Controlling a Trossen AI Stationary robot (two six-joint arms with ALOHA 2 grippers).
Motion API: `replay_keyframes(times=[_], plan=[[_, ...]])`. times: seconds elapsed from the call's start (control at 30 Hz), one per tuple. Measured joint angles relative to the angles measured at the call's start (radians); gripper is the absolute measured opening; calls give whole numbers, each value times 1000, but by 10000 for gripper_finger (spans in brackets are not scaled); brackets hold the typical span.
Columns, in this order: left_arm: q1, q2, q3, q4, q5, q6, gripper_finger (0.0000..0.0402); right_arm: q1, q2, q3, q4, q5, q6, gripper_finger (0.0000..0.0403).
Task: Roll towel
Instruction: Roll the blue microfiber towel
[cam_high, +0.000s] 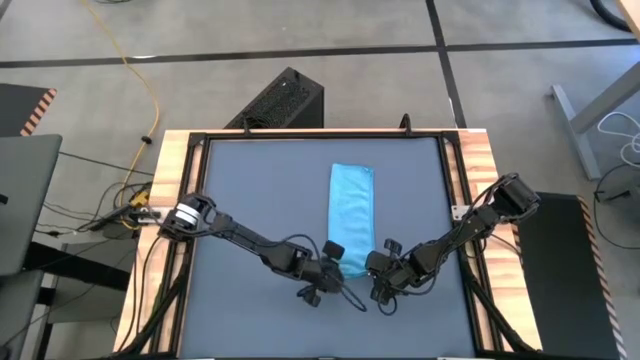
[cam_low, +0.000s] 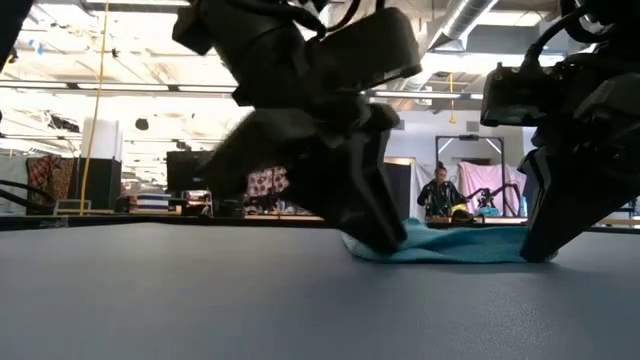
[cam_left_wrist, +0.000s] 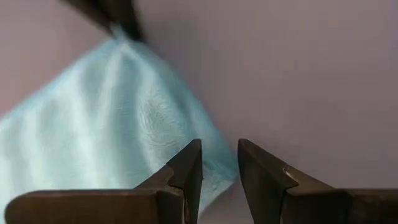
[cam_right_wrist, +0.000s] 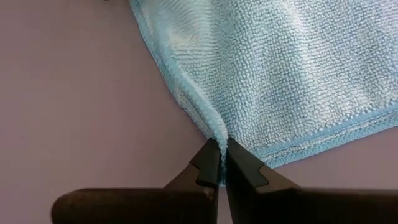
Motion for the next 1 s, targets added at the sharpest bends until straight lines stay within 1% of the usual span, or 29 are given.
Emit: replay_keyframes(times=[0.07,0.1,0.17,0.3,0.43,0.5,0.67,0.73,0.83,1.0], plan=[[-1,-14,0,-44,-73,-18,93,-5,0,0,0,0,9,38],[-1,-21,-2,-66,-92,-20,93,-8,0,0,0,-1,23,38],[2,-30,0,-74,-94,-15,93,-17,0,0,1,-4,48,38],[-2,-34,-2,-125,-34,20,93,-19,0,1,0,-8,52,38],[-15,-34,-5,-129,-30,12,93,-19,0,1,-3,-6,56,38],[-18,-34,-5,-126,-40,6,93,-20,0,1,-4,-6,66,38],[-16,-34,-5,-124,-117,6,93,-19,0,1,-5,-6,71,38],[-14,-34,-5,-124,-104,5,93,-20,0,1,-5,-6,71,38],[-10,-34,-5,-123,-51,-3,93,-20,0,1,-5,-6,71,38],[-8,-34,-6,-110,-22,-13,93,-20,0,1,-6,-6,71,38]])
